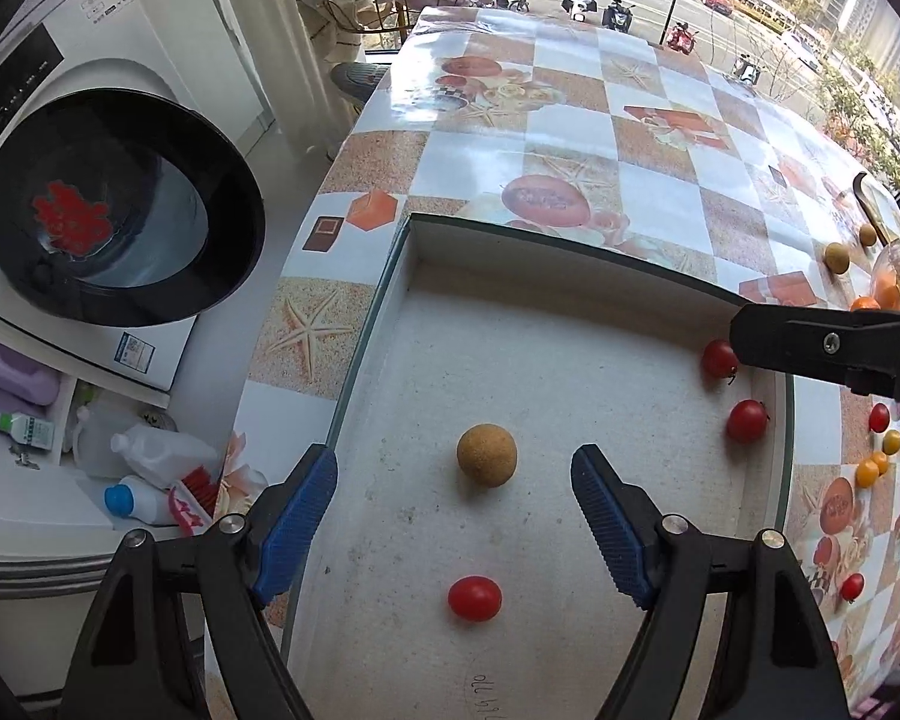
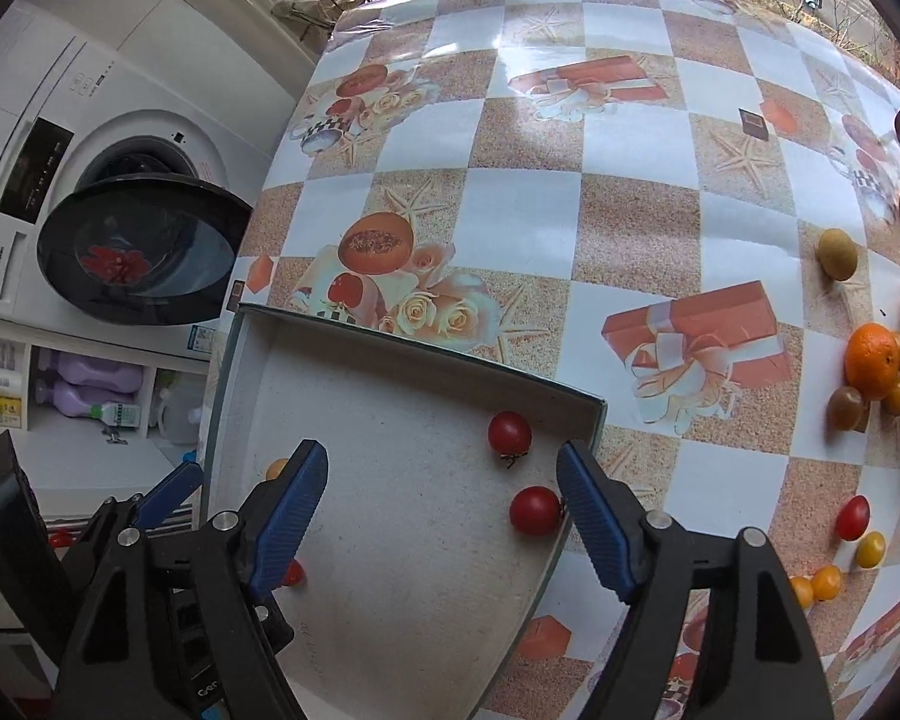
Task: Organize fruits
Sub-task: 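Move both open tools back over the fruit on the table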
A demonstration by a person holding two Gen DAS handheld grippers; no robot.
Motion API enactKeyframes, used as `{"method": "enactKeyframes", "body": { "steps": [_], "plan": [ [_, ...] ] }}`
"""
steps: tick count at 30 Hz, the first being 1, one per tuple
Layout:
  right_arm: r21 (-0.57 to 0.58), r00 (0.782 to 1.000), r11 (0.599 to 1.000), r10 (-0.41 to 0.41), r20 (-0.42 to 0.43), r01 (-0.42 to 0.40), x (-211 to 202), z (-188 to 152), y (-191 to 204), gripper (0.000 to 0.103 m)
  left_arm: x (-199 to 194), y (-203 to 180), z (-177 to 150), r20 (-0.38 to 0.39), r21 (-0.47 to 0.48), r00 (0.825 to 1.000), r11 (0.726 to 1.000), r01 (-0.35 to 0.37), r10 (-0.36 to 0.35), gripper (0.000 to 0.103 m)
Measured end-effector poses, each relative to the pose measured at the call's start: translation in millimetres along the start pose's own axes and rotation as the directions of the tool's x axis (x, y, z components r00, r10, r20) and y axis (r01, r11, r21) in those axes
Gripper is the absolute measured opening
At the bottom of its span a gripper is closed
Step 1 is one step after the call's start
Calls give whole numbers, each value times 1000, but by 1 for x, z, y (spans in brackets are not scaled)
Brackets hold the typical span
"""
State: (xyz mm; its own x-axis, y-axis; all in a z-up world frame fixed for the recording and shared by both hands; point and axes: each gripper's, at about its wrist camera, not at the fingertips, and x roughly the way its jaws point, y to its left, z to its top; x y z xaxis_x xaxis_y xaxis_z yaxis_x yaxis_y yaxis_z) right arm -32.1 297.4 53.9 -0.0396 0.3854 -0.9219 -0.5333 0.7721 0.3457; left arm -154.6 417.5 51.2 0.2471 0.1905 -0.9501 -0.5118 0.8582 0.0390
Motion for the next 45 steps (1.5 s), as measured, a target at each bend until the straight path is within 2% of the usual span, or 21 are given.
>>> {"method": "enactKeyframes", "body": {
  "steps": [4, 8, 17, 21, 29, 36, 41, 43, 45],
  "plan": [
    [59, 1000, 998, -2, 14, 1, -18, -12, -21, 83, -11, -16, -8, 9, 40, 1000, 999, 5, -5, 81],
    [110, 999, 993, -39, 15, 37, -34, -33, -51, 83, -24, -38, -19, 18, 83, 1000, 996, 17, -18, 81],
    [252, 992, 959, -123, -35, 128, -57, -106, -129, 83, -47, -90, -45, 13, 176, 997, 982, 74, -78, 81],
    [281, 986, 945, -155, -58, 165, -65, -136, -153, 83, -56, -113, -57, 10, 232, 996, 969, 89, -94, 81],
    [221, 968, 944, -226, -106, 245, -75, -189, -174, 83, -63, -157, -85, -33, 320, 989, 936, 145, -142, 81],
    [121, 963, 961, -234, -130, 250, -66, -222, -164, 83, -47, -185, -106, -99, 392, 983, 902, 181, -155, 81],
    [71, 963, 965, -242, -120, 251, -55, -232, -153, 83, -27, -198, -115, -151, 414, 978, 889, 196, -145, 81],
    [62, 963, 966, -244, -112, 252, -52, -234, -151, 79, -21, -201, -118, -164, 418, 976, 886, 201, -144, 81],
    [64, 964, 966, -243, -104, 250, -49, -233, -149, 71, -17, -204, -119, -169, 424, 976, 884, 198, -137, 81]
  ]
}}
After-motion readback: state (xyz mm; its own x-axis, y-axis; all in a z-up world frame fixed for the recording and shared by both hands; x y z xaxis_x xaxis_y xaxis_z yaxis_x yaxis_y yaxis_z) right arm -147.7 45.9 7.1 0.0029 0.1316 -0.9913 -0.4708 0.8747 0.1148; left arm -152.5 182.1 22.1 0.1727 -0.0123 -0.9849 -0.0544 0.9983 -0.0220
